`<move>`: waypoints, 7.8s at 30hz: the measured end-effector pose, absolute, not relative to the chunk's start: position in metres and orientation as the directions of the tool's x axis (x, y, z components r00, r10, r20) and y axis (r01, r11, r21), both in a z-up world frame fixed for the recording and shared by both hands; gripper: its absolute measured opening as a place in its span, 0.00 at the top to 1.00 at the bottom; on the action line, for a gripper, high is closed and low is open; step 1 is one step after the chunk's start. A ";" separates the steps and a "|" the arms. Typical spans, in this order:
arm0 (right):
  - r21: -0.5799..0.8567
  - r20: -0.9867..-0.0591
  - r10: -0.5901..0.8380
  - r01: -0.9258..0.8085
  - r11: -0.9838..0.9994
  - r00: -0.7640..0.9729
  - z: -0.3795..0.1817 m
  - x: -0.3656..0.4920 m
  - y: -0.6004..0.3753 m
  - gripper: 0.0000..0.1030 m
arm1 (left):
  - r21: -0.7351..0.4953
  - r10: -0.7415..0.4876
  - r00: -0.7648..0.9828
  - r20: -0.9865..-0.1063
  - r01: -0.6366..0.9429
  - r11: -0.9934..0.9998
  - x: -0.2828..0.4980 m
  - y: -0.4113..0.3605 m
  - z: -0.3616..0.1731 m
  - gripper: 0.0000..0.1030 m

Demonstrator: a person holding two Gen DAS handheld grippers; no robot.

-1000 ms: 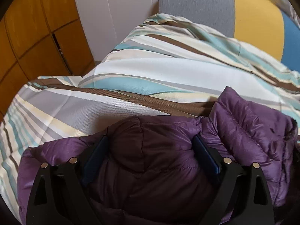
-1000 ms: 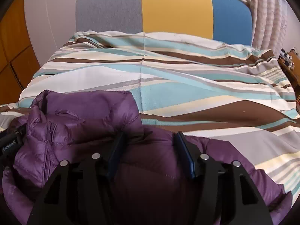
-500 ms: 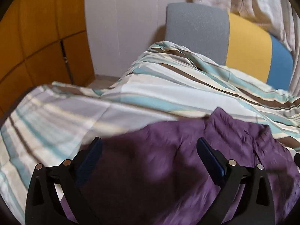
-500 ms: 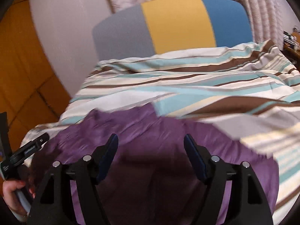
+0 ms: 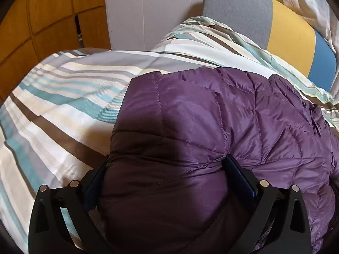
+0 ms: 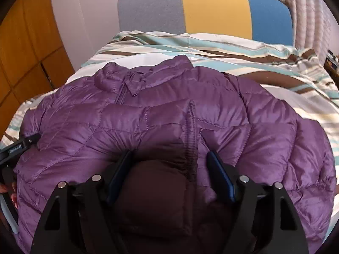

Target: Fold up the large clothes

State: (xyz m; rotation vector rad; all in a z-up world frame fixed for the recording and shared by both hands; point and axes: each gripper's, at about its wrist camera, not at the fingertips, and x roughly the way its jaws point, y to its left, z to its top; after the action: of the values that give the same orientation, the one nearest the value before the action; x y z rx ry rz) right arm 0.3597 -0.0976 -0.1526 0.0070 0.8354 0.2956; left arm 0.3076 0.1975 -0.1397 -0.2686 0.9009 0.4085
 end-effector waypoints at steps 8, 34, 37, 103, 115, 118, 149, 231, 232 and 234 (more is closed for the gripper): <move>0.147 -0.709 0.292 -0.271 0.951 0.642 -0.101 0.290 -0.120 0.16 | -0.113 0.206 0.597 -0.775 -0.452 0.885 0.230 0.203 -0.099 0.03; 0.148 -0.784 0.265 -0.246 0.958 0.561 -0.110 0.085 -0.259 0.21 | -0.208 0.029 0.623 -0.782 -0.304 0.930 0.016 0.153 -0.123 0.03; 0.204 -0.802 0.305 -0.244 0.948 0.514 -0.116 0.069 -0.273 0.26 | -0.200 0.019 0.639 -0.769 -0.269 0.942 0.003 0.145 -0.123 0.03; 0.858 -0.420 0.675 0.022 0.513 0.606 -0.145 0.203 -0.327 0.46 | -0.568 -0.043 0.810 -0.585 -0.372 0.735 0.112 0.231 -0.086 0.07; 0.585 -0.586 0.532 -0.135 0.800 0.611 -0.132 0.177 -0.287 0.35 | -0.444 -0.149 0.745 -0.650 -0.213 0.870 0.125 0.175 -0.114 0.25; 0.549 -0.606 0.542 -0.187 0.814 0.582 -0.142 0.167 -0.273 0.54 | -0.403 -0.128 0.735 -0.666 -0.209 0.891 0.126 0.164 -0.115 0.45; 0.591 -0.585 0.657 -0.304 0.747 0.476 -0.120 0.099 -0.317 0.72 | -0.455 -0.319 0.705 -0.634 -0.006 0.890 -0.018 0.121 -0.103 0.50; 0.213 -0.724 0.275 -0.174 0.961 0.633 -0.148 0.366 -0.225 0.74 | -0.380 0.080 0.742 -0.666 -0.429 0.819 0.224 0.172 -0.121 0.86; 0.204 -0.727 0.268 -0.173 0.964 0.633 -0.149 0.367 -0.224 0.73 | -0.379 0.080 0.740 -0.668 -0.430 0.819 0.225 0.171 -0.121 0.86; 0.182 -0.729 0.249 -0.170 0.968 0.637 -0.150 0.366 -0.222 0.72 | -0.385 0.076 0.741 -0.667 -0.430 0.816 0.224 0.172 -0.121 0.86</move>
State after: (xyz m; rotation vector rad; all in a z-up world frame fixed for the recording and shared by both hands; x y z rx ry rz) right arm 0.3658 -0.2225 -0.1501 0.0997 0.8470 0.2400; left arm 0.2237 0.1720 -0.1214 -0.5556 0.6861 0.2935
